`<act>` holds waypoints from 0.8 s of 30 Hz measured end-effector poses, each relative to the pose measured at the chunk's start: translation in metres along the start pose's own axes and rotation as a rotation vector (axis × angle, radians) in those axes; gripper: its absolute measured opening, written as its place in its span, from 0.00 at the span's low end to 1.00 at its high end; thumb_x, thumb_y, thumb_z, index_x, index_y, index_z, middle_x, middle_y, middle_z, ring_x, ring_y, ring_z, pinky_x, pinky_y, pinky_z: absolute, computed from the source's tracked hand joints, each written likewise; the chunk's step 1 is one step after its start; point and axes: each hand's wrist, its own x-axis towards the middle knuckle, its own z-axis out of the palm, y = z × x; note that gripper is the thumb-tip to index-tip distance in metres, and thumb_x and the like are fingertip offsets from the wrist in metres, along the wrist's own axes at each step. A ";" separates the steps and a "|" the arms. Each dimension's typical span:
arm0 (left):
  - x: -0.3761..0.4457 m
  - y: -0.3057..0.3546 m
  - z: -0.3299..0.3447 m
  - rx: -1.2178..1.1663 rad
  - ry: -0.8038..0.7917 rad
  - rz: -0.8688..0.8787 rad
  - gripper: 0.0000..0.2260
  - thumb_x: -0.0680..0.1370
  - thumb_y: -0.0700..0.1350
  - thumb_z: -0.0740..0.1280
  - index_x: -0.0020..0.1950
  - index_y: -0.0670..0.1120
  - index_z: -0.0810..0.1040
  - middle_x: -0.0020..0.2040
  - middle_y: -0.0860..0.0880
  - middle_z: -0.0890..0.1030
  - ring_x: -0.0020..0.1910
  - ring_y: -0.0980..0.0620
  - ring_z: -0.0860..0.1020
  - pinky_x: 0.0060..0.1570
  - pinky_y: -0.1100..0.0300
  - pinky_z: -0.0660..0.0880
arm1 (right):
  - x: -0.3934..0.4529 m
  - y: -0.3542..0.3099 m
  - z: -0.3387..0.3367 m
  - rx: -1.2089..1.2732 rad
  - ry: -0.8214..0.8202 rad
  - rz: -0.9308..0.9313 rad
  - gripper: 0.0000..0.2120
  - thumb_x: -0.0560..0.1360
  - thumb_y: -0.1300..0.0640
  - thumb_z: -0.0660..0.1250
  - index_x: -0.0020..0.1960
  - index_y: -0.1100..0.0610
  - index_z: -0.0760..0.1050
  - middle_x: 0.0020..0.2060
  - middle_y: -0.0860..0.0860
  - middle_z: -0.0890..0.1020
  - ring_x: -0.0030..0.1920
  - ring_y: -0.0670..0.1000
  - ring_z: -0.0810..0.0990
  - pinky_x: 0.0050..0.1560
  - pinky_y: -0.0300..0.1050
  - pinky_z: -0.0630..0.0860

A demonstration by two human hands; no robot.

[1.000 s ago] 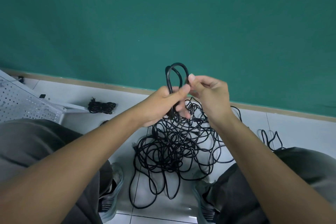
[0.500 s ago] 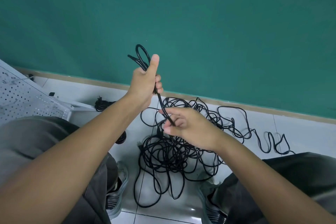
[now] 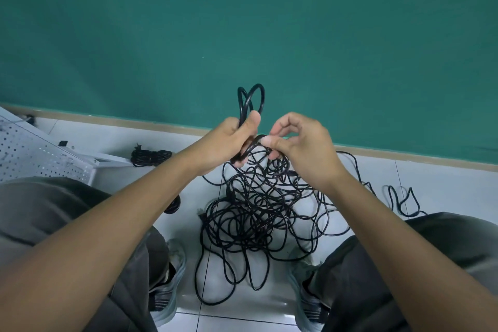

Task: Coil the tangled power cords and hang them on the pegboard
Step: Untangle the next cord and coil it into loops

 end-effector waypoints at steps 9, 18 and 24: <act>-0.004 0.012 -0.012 -0.428 -0.225 -0.133 0.08 0.77 0.39 0.68 0.44 0.47 0.70 0.39 0.46 0.81 0.28 0.55 0.73 0.40 0.59 0.80 | 0.000 0.018 -0.003 -0.013 -0.144 0.040 0.07 0.82 0.53 0.68 0.51 0.57 0.78 0.44 0.50 0.86 0.48 0.50 0.85 0.56 0.43 0.79; -0.001 0.014 -0.018 -0.295 -0.042 -0.221 0.15 0.80 0.36 0.69 0.67 0.43 0.74 0.52 0.41 0.87 0.32 0.53 0.82 0.48 0.56 0.84 | 0.004 0.025 -0.004 0.048 0.066 0.079 0.06 0.79 0.64 0.70 0.47 0.54 0.83 0.42 0.54 0.86 0.46 0.56 0.87 0.54 0.55 0.84; 0.003 -0.002 -0.009 -0.047 0.055 -0.149 0.18 0.73 0.44 0.80 0.60 0.42 0.83 0.51 0.43 0.88 0.48 0.50 0.86 0.46 0.59 0.80 | 0.008 -0.001 -0.006 0.376 0.224 0.032 0.02 0.77 0.67 0.72 0.50 0.63 0.82 0.42 0.52 0.84 0.43 0.55 0.88 0.42 0.44 0.84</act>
